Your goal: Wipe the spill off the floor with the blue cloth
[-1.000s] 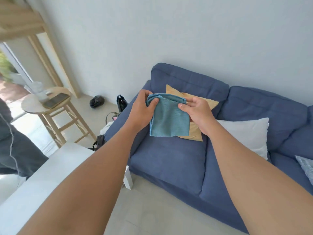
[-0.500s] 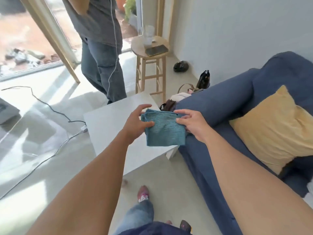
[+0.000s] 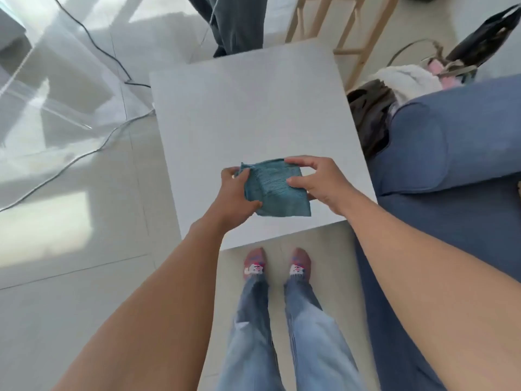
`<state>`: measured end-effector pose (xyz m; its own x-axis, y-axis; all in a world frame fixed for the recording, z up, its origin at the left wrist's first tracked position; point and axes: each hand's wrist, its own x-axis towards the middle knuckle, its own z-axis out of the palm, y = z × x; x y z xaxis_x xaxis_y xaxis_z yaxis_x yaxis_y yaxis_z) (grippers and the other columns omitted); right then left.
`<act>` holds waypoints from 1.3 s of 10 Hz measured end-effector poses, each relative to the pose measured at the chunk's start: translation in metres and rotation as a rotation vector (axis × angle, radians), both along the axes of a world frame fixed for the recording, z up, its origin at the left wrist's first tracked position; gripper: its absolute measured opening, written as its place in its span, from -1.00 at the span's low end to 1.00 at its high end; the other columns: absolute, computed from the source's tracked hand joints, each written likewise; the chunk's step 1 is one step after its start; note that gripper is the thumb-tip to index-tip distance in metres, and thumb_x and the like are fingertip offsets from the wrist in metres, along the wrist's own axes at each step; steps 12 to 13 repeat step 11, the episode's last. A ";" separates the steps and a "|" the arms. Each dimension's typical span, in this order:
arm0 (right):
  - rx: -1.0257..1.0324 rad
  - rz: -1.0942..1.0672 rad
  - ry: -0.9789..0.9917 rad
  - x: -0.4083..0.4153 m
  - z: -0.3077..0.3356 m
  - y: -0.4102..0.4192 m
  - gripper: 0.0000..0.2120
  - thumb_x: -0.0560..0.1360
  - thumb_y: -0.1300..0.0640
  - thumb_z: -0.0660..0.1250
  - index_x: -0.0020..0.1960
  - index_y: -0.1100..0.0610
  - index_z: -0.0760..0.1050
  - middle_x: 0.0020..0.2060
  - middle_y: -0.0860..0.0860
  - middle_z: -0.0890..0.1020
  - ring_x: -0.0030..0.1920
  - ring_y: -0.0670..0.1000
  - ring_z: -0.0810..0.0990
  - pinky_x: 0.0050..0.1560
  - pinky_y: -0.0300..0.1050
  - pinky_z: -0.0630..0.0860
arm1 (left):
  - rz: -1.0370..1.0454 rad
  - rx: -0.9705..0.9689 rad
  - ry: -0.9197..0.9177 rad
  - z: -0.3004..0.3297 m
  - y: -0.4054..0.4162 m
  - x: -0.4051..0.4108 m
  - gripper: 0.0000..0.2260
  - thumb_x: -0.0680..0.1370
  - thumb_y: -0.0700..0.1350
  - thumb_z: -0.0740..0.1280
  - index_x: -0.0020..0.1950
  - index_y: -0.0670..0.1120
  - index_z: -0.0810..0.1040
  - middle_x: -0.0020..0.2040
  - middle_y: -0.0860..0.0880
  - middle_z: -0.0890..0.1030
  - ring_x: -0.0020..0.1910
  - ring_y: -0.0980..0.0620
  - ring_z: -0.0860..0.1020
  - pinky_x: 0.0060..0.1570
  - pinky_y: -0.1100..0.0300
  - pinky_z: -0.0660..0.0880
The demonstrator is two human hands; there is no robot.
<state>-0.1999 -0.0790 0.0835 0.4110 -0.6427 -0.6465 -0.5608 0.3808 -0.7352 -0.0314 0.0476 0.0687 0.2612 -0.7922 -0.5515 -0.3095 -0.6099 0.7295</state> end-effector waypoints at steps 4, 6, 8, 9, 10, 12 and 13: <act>-0.051 -0.023 -0.041 -0.001 -0.176 -0.019 -0.50 0.44 0.33 0.48 0.33 0.01 0.61 0.36 -0.11 0.56 0.27 0.07 0.63 0.01 -0.01 0.68 | 0.069 -0.094 -0.112 -0.151 -0.016 -0.001 -0.34 0.48 -0.30 0.40 0.56 -0.17 0.28 0.40 -0.07 0.17 0.32 0.14 0.27 0.05 0.71 0.26; -0.166 -0.001 0.002 -0.001 -0.174 -0.024 -0.48 0.45 0.31 0.47 0.36 -0.01 0.58 0.39 -0.10 0.54 0.12 0.04 0.69 0.09 0.07 0.68 | 0.069 -0.110 -0.076 -0.146 -0.025 -0.001 -0.34 0.49 -0.30 0.38 0.57 -0.16 0.26 0.40 -0.07 0.17 0.29 0.12 0.31 0.10 0.66 0.28; -0.357 0.301 0.121 -0.003 -0.174 -0.021 -0.39 0.49 0.31 0.43 0.51 0.12 0.42 0.22 -0.04 0.40 0.06 0.02 0.54 0.14 -0.26 0.50 | -0.180 0.025 -0.174 -0.151 -0.020 0.001 -0.16 0.46 -0.28 0.40 0.65 -0.08 0.03 0.52 -0.05 0.03 0.33 0.02 0.35 0.17 0.26 0.43; -0.371 0.371 0.176 -0.007 -0.173 -0.018 -0.36 0.51 0.29 0.42 0.55 0.14 0.34 0.29 0.02 0.32 0.07 -0.05 0.45 0.22 -0.28 0.40 | -0.267 0.082 -0.347 -0.153 -0.015 0.001 -0.11 0.41 -0.17 0.44 0.64 0.02 0.03 0.53 -0.03 0.02 0.41 -0.16 0.31 0.17 -0.03 0.53; -0.430 0.441 0.237 -0.009 -0.173 -0.016 -0.35 0.51 0.23 0.41 0.56 0.07 0.33 0.36 0.00 0.28 0.07 -0.03 0.48 0.19 -0.11 0.49 | -0.309 0.084 -0.477 -0.153 -0.015 0.001 -0.13 0.38 -0.06 0.44 0.62 0.01 0.10 0.53 -0.09 0.08 0.34 -0.22 0.30 0.26 -0.09 0.44; -0.493 0.433 0.311 -0.010 -0.168 -0.018 -0.42 0.50 0.13 0.42 0.50 -0.03 0.41 0.30 -0.05 0.34 0.18 0.01 0.50 0.13 -0.01 0.53 | -0.298 0.058 -0.557 -0.149 -0.023 0.003 -0.24 0.35 0.05 0.36 0.54 0.00 0.25 0.49 -0.10 0.15 0.30 -0.21 0.32 0.23 -0.06 0.34; -0.493 0.433 0.311 -0.010 -0.168 -0.018 -0.42 0.50 0.13 0.42 0.50 -0.03 0.41 0.30 -0.05 0.34 0.18 0.01 0.50 0.13 -0.01 0.53 | -0.298 0.058 -0.557 -0.149 -0.023 0.003 -0.24 0.35 0.05 0.36 0.54 0.00 0.25 0.49 -0.10 0.15 0.30 -0.21 0.32 0.23 -0.06 0.34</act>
